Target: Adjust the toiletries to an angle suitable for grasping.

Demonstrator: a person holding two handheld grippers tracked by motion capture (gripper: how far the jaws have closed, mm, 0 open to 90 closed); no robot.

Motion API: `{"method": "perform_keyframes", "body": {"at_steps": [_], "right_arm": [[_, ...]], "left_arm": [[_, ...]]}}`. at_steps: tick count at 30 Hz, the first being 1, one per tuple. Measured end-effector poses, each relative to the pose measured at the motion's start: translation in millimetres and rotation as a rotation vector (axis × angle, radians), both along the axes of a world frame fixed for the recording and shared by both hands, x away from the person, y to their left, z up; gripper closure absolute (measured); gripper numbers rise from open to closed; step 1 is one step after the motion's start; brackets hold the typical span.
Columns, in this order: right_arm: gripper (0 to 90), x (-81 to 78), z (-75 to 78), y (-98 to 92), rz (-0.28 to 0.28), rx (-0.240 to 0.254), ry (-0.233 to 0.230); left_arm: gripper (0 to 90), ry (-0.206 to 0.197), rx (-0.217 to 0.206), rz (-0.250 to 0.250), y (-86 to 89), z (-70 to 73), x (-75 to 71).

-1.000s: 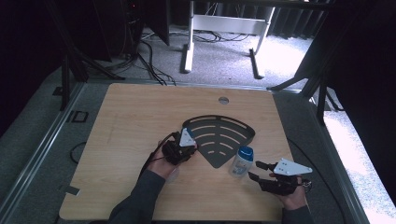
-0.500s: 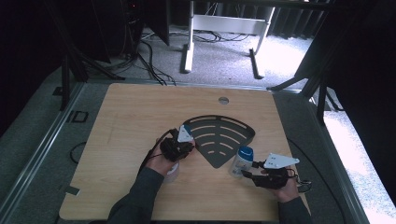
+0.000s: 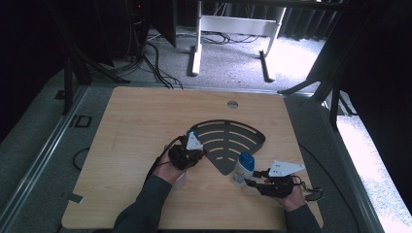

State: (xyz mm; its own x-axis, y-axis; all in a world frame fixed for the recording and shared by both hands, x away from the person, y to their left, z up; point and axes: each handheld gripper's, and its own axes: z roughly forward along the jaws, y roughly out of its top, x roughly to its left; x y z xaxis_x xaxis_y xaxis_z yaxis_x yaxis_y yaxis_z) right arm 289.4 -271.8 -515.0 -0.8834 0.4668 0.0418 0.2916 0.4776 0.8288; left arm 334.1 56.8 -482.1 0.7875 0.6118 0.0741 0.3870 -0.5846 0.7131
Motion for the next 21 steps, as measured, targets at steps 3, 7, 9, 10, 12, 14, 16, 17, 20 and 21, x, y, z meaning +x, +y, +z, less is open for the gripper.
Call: {"method": "perform_keyframes", "body": {"at_steps": [3, 7, 9, 10, 12, 14, 16, 17, 20, 21], "right_arm": [[62.5, -0.8, -0.5, 4.5, 0.011, 0.001, 0.004], [65.9, -2.6, -2.1, 17.0, 0.049, 0.010, 0.006], [66.1, -3.0, -2.3, 22.3, 0.059, 0.011, 0.009], [66.3, -2.9, -2.2, 24.9, 0.066, 0.007, 0.007], [66.7, -2.9, -2.0, 30.2, 0.080, 0.007, 0.005], [67.1, -2.8, -1.8, 32.8, 0.087, 0.005, 0.003], [67.9, -3.0, -1.4, 37.7, 0.102, 0.007, 0.001], [69.1, -3.5, -1.1, 42.2, 0.113, 0.014, -0.002], [72.2, -4.6, -0.5, 45.7, 0.125, 0.017, -0.007], [73.7, -5.4, -0.2, 47.4, 0.133, 0.021, -0.009]], "left_arm": [[83.6, -0.003, 0.000, -0.005, -0.1, 0.6, -1.0], [82.7, -0.007, -0.012, -0.023, -0.6, 3.1, -6.5], [82.6, -0.009, -0.016, -0.024, -0.8, 3.9, -7.9], [82.5, -0.013, -0.018, -0.027, -0.7, 4.7, -9.2], [82.2, -0.018, -0.023, -0.033, -0.6, 6.8, -12.6], [82.2, -0.019, -0.028, -0.034, -0.6, 7.2, -13.5], [82.2, -0.022, -0.030, -0.035, 0.1, 8.3, -15.4], [82.2, -0.023, -0.030, -0.039, 0.9, 9.1, -16.4], [82.0, -0.028, -0.040, -0.043, 3.0, 11.2, -21.2], [82.0, -0.030, -0.042, -0.046, 4.0, 12.1, -23.1]]}}
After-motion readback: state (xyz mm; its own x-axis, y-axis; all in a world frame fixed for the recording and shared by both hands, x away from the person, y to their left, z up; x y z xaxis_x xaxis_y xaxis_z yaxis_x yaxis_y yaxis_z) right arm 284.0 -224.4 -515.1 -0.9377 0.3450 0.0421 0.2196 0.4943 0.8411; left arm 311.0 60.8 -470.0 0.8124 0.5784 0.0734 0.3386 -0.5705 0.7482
